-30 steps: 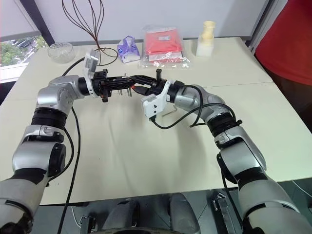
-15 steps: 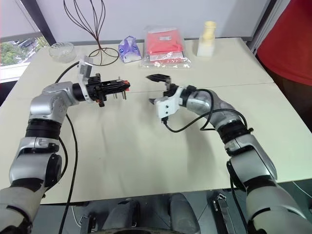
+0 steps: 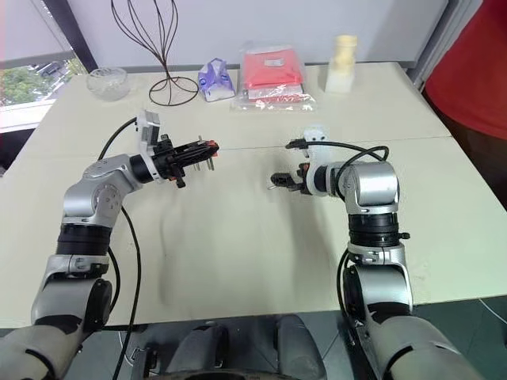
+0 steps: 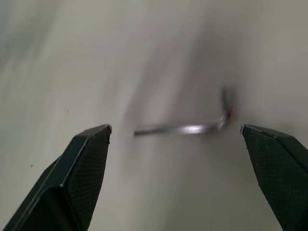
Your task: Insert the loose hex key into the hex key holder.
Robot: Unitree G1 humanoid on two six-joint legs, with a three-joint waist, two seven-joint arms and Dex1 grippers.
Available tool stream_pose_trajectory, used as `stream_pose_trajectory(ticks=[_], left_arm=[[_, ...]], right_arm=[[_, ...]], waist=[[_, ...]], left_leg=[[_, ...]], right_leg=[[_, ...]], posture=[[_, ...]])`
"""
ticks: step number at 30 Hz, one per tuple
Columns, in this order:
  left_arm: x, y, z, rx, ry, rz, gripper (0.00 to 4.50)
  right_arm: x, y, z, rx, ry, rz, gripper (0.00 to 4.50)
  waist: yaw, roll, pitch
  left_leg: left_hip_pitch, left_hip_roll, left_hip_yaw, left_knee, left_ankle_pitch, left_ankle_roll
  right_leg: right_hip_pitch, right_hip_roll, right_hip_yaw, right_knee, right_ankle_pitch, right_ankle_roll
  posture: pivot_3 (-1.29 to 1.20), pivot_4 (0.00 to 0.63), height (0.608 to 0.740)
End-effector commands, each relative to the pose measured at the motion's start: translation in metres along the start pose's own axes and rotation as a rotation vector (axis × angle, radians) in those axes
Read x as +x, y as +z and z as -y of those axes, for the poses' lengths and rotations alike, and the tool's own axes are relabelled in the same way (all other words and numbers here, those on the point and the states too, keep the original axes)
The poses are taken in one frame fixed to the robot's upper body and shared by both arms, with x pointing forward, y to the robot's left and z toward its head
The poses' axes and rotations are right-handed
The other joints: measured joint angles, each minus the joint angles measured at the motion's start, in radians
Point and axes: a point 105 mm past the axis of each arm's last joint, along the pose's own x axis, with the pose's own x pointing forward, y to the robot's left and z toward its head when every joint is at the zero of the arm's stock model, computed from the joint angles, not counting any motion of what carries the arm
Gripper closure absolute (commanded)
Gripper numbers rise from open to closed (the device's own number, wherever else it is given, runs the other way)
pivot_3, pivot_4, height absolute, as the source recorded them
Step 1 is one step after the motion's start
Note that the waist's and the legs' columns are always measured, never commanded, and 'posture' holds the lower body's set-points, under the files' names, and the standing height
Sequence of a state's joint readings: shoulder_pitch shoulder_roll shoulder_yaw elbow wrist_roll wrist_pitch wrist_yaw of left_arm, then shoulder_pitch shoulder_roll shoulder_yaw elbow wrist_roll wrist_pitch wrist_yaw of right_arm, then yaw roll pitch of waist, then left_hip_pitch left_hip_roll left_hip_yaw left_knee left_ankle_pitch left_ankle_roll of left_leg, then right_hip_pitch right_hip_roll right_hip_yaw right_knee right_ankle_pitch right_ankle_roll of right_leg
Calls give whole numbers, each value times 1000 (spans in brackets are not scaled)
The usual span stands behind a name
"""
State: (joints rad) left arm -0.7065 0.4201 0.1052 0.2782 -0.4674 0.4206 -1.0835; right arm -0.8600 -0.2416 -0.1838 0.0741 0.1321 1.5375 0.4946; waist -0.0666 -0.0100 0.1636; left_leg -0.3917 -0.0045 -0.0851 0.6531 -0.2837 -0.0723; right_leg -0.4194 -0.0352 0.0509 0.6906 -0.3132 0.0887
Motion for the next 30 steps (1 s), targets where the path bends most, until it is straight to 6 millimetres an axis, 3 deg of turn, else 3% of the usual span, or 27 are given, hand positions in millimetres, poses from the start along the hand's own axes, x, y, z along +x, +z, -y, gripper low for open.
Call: stream_pose_trajectory(ticks=[1, 9, 15, 18, 22, 25, 30], left_arm=[[3, 8, 6, 32, -4, 56, 4500], [6, 3, 7, 24, 25, 77, 4500], [10, -1, 8, 11, 50, 106, 4500], [10, 0, 8, 10, 67, 122, 4500], [7, 0, 6, 16, 96, 136, 4500], [7, -2, 5, 16, 106, 137, 4500], [10, -2, 5, 18, 111, 140, 4500]], right_arm=[[-7, 13, 1, 68, -49, 33, 33], [19, 20, -2, 75, -175, 42, 33], [51, 1, 0, -112, -305, -11, 33], [59, -15, -8, -247, -301, -57, 896], [54, -44, -8, -311, -278, -131, 2898], [51, -43, -3, -303, -291, -120, 4448], [52, -32, -1, -333, -300, -59, 4481]], waist=[[2, 0, 0], [-6, 0, 0], [-8, -2, -4], [-8, -4, -6], [-5, -4, -6], [-2, -5, -8], [-2, -5, -8]], left_leg=[[0, 0, 0, 0, 0, 0], [0, 0, 1, 0, 0, 0], [1, 0, 1, 0, 0, 0], [1, 0, 1, 1, 0, 0], [1, 0, 0, 1, 0, 0], [1, 0, 0, 1, -1, 1], [1, 0, -1, 1, -3, 6]], right_leg=[[0, -1, 0, 0, 0, 0], [-1, 0, 0, 2, 0, 0], [-1, 0, 0, 3, 0, 0], [-1, 0, 0, 4, 0, 0], [-1, 1, 0, 5, 0, 0], [0, 1, 0, 4, 0, 0], [1, 0, -1, 4, 0, 0]], posture=[[0, 150, 740], [0, 150, 740], [0, 150, 740], [0, 150, 740], [0, 150, 740], [0, 150, 740], [0, 150, 740]])
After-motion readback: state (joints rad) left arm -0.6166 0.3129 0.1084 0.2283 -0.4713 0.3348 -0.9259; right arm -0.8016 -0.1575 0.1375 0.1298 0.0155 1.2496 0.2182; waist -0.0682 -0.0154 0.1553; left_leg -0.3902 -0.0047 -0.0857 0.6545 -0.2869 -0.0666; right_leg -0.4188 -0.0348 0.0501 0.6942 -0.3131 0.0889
